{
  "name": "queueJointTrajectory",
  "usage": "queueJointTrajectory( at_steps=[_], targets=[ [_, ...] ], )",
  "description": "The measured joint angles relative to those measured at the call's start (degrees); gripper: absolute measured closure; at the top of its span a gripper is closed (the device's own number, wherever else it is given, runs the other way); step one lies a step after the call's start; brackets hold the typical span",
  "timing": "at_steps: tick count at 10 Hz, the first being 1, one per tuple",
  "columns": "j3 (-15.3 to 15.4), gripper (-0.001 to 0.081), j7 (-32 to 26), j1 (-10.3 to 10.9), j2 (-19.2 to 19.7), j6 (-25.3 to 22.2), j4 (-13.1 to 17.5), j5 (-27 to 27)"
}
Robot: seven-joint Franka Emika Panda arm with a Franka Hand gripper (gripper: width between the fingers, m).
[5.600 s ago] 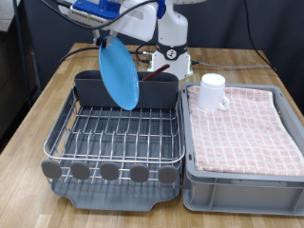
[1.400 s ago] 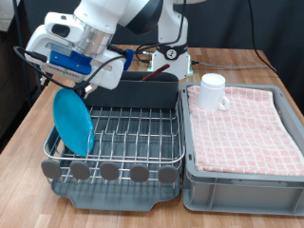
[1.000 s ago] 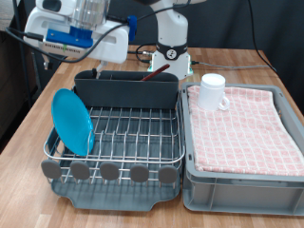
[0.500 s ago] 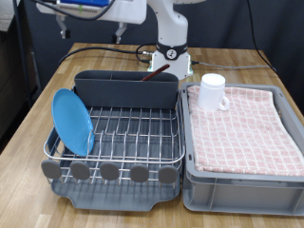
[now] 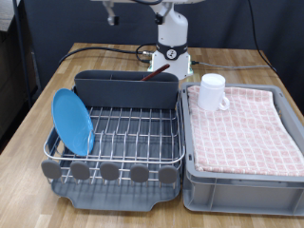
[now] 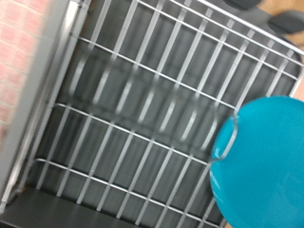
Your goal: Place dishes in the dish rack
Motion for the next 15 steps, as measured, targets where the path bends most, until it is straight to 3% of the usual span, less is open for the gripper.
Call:
queueJointTrajectory(
  at_steps=[5, 7, 11, 15],
  targets=[
    [5.99, 0.0004, 7.85, 3.42, -2.74, -2.55, -0.57, 1.74],
    [8.16, 0.0004, 13.85, 3.73, -4.72, -1.87, -2.65, 0.77],
    [8.61, 0.0004, 11.15, 3.96, -3.76, -3.99, -2.59, 0.92],
    [12.73, 0.0004, 15.75, 5.13, -3.63, -8.42, -2.58, -0.62]
  ],
)
